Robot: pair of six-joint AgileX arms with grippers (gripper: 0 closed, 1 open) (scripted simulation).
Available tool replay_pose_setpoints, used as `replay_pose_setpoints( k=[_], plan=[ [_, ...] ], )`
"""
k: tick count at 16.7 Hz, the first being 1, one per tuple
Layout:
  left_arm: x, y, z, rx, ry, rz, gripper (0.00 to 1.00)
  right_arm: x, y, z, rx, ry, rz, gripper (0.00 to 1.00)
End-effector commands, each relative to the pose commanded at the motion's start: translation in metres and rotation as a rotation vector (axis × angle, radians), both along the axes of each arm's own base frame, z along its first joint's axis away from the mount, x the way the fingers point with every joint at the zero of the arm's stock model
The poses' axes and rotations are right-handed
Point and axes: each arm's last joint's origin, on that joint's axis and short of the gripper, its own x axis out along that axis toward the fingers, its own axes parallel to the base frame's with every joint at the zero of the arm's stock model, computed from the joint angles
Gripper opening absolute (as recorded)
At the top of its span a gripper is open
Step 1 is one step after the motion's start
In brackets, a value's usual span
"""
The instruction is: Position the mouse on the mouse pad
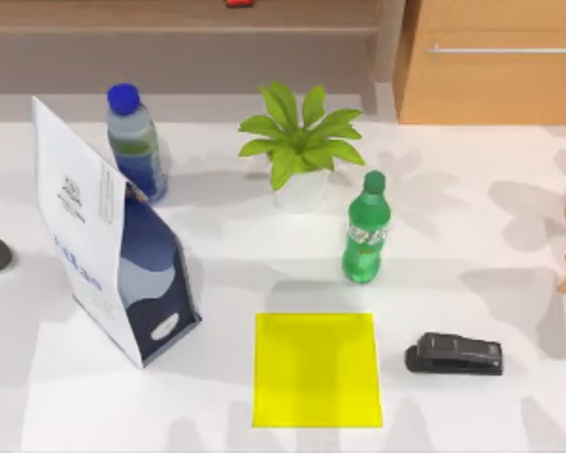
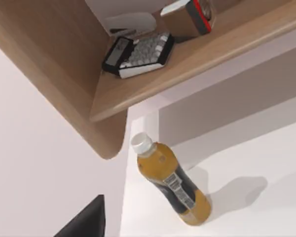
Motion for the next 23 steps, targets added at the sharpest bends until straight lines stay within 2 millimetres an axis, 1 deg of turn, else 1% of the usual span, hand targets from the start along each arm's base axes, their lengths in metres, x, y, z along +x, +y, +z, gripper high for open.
replay_pose_setpoints(
  k=[2,4,6,8,9,11,13,16,19,21,23],
  plan=[
    [0.016,0.006,0.032,0.184,0.133,-0.023,1.0,0.0,0.0,0.0,0.0,0.0,0.0,1.0],
    [0.041,0.013,0.058,0.366,0.29,-0.08,1.0,0.0,0.0,0.0,0.0,0.0,0.0,1.0],
    [0.072,0.022,0.072,0.526,0.463,-0.175,1.0,0.0,0.0,0.0,0.0,0.0,0.0,1.0],
    [0.109,0.031,0.073,0.651,0.637,-0.305,1.0,0.0,0.0,0.0,0.0,0.0,0.0,1.0],
    [0.128,0.035,0.068,0.698,0.723,-0.382,1.0,0.0,0.0,0.0,0.0,0.0,0.0,1.0],
    [0.165,0.043,0.048,0.756,0.881,-0.547,1.0,0.0,0.0,0.0,0.0,0.0,0.0,1.0],
    [0.197,0.048,0.021,0.782,1.013,-0.717,1.0,0.0,0.0,0.0,0.0,0.0,0.0,1.0],
    [0.235,0.052,-0.02,0.801,1.139,-0.952,1.0,0.0,0.0,0.0,0.0,0.0,0.0,1.0],
    [0.26,0.051,-0.052,0.817,1.195,-1.13,1.0,0.0,0.0,0.0,0.0,0.0,0.0,1.0],
    [0.269,0.049,-0.068,0.817,1.215,-1.202,1.0,0.0,0.0,0.0,0.0,0.0,0.0,1.0],
    [0.272,0.048,-0.076,0.81,1.228,-1.232,1.0,0.0,0.0,0.0,0.0,0.0,0.0,1.0]
  ],
)
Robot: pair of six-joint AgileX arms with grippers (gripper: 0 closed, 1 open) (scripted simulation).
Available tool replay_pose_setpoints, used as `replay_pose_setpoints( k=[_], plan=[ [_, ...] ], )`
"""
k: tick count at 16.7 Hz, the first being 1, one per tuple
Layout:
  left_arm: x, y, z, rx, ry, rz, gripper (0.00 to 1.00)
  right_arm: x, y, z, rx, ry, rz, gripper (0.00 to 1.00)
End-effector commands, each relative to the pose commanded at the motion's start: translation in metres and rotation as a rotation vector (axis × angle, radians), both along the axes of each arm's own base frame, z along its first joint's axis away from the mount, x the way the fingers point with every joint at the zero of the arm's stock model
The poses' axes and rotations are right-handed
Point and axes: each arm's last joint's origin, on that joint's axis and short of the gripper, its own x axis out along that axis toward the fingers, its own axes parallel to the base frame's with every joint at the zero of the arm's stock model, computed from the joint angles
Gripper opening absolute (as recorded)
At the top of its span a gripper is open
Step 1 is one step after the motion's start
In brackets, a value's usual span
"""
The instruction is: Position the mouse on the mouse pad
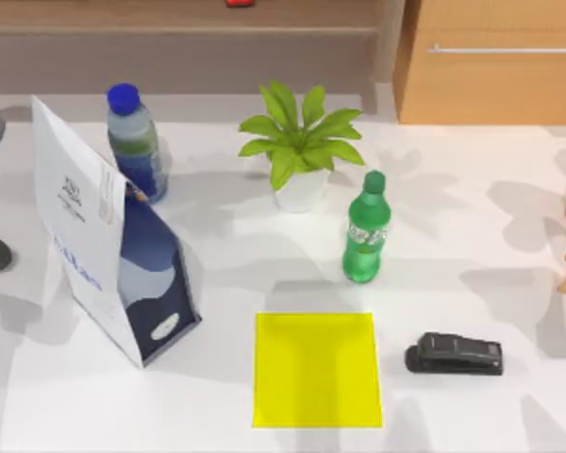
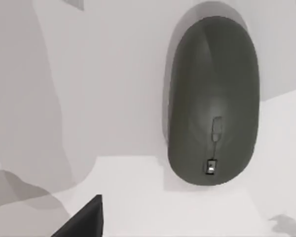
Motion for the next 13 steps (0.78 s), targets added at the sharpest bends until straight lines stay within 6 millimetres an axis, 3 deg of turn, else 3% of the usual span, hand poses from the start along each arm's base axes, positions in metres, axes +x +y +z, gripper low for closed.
replay_pose_setpoints(
  k=[7,13],
  plan=[
    [0.0,0.001,-0.005,0.0,0.002,0.001,1.0,0.0,0.0,0.0,0.0,0.0,0.0,1.0],
    [0.003,0.001,-0.064,0.0,0.0,0.001,1.0,0.0,0.0,0.0,0.0,0.0,0.0,1.0]
  ],
)
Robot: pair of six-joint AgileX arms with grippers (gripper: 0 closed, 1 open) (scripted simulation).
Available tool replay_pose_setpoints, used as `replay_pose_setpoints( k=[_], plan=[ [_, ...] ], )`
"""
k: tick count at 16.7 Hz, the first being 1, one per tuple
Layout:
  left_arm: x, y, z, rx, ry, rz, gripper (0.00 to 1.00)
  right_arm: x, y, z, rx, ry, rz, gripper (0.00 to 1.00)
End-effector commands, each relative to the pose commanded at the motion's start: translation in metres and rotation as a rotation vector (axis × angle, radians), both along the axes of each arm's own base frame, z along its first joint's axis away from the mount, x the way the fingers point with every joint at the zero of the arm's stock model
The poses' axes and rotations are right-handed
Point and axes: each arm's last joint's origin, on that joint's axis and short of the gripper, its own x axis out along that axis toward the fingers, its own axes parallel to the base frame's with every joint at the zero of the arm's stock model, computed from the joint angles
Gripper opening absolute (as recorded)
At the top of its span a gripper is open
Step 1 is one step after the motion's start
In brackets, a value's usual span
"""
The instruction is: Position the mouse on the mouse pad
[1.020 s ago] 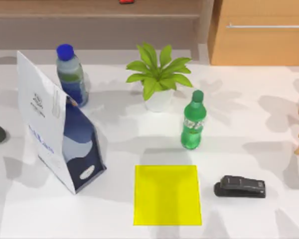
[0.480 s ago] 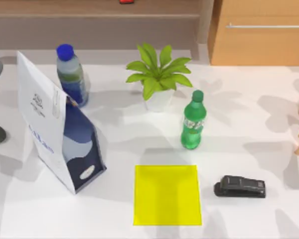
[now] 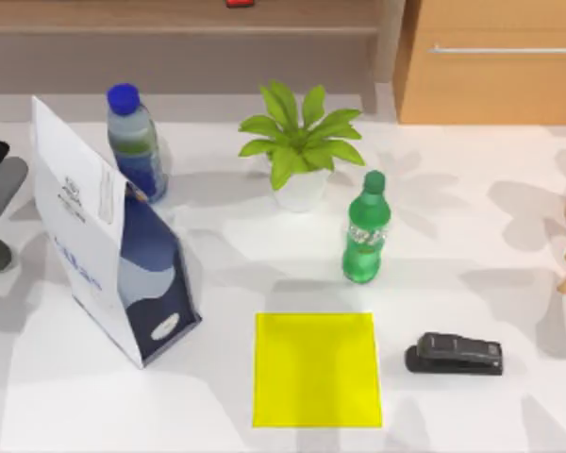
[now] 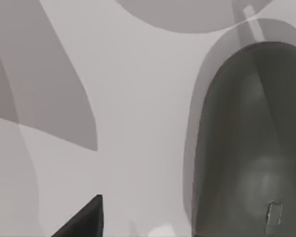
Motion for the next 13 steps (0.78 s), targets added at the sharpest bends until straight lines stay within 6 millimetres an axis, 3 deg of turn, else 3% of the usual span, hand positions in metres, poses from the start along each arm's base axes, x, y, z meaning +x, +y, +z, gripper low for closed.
replay_pose_setpoints(
  k=[4,8,13],
  plan=[
    [-0.003,-0.001,-0.034,0.0,0.0,0.0,1.0,0.0,0.0,0.0,0.0,0.0,0.0,1.0],
    [-0.003,-0.001,-0.036,0.0,0.0,-0.001,1.0,0.0,0.0,0.0,0.0,0.0,0.0,1.0],
    [-0.003,-0.001,-0.036,0.0,0.0,-0.001,0.62,0.0,0.0,0.0,0.0,0.0,0.0,1.0]
  ],
)
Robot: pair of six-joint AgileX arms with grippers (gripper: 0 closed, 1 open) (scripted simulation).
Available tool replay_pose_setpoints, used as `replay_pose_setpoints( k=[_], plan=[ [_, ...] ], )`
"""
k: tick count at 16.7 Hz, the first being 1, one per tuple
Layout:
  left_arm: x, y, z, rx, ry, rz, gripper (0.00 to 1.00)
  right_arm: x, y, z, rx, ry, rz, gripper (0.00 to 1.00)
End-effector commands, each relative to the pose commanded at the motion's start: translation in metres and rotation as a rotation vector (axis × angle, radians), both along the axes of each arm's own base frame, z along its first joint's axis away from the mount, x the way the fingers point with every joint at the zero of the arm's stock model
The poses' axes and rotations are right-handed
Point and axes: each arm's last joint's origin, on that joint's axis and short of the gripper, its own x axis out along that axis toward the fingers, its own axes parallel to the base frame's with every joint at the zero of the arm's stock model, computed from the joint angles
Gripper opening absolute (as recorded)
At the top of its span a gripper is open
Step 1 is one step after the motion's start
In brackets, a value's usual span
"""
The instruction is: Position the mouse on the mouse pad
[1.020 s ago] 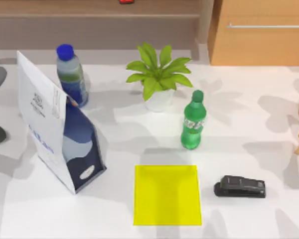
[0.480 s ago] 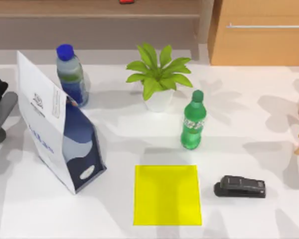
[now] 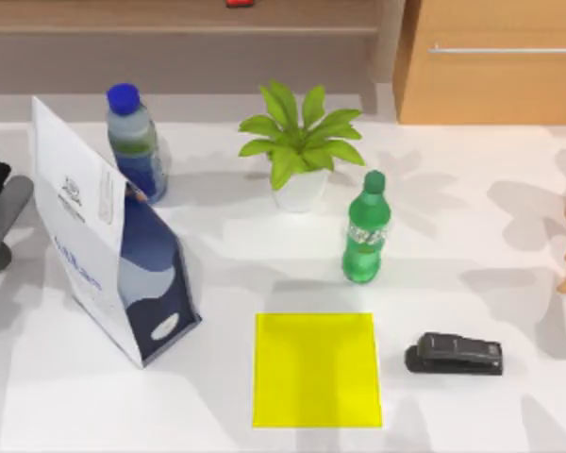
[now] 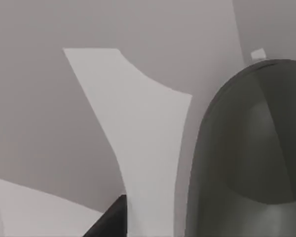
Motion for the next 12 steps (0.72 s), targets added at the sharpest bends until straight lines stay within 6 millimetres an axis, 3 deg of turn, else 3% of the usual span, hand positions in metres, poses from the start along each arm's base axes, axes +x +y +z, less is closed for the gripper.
replay_pose_setpoints(
  k=[8,12],
  plan=[
    [0.0,0.0,0.0,0.0,0.0,0.0,0.02,0.0,0.0,0.0,0.0,0.0,0.0,1.0],
    [0.0,0.0,0.0,0.0,0.0,0.0,0.0,0.0,0.0,0.0,0.0,0.0,0.0,1.0]
  ],
)
